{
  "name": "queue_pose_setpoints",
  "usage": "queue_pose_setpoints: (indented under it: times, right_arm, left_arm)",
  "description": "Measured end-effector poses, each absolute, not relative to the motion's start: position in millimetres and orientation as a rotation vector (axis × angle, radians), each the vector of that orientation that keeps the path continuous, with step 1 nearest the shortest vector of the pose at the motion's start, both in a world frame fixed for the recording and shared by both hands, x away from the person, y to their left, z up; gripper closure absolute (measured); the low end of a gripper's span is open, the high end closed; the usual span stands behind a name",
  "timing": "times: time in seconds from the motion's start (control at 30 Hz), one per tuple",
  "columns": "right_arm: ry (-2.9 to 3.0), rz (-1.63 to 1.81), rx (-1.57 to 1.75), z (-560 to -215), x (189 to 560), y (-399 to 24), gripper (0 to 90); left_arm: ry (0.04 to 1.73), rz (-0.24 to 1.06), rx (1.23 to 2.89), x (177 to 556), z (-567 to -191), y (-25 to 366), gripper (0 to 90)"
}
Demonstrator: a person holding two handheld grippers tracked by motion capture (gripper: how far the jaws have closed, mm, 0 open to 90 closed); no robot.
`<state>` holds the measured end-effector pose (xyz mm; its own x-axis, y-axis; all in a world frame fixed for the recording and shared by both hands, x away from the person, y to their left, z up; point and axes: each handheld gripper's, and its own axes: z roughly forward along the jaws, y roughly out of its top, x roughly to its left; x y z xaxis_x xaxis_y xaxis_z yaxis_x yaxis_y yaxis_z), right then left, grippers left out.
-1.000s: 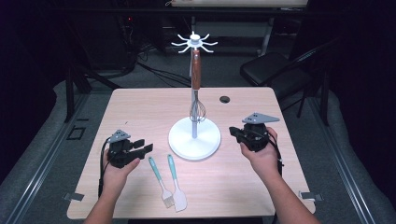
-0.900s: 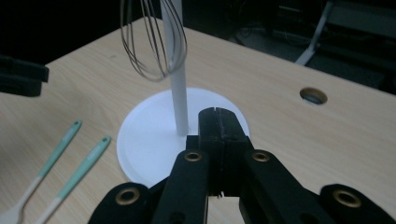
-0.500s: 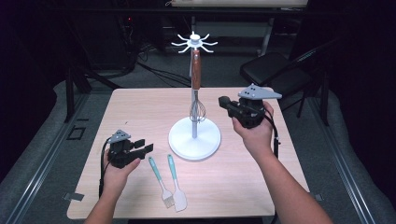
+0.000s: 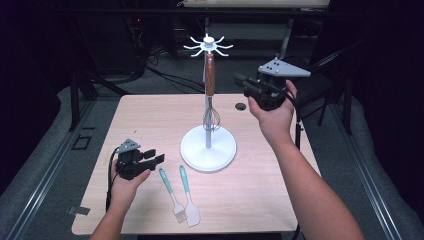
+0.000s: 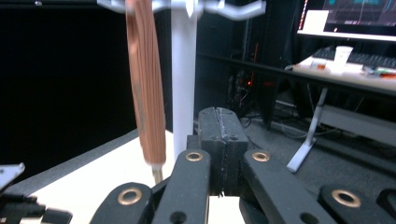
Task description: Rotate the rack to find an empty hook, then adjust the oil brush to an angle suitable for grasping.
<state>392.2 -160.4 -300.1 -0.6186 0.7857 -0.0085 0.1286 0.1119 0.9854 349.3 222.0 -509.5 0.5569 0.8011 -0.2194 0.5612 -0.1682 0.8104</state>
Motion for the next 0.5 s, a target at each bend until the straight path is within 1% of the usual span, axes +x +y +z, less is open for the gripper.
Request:
queue_pose_setpoints:
  times: [0.13, 0.5]
  right_arm:
    - [1.835, 1.550, 0.867, -287, 396, -156, 90.0]
    - [1.784, 1.552, 0.871, -270, 407, -149, 90.0]
  left_arm:
    - [1.108, 0.317, 1.858, 349, -510, 221, 52.3]
    - [1.106, 0.312, 1.859, 350, -511, 219, 52.3]
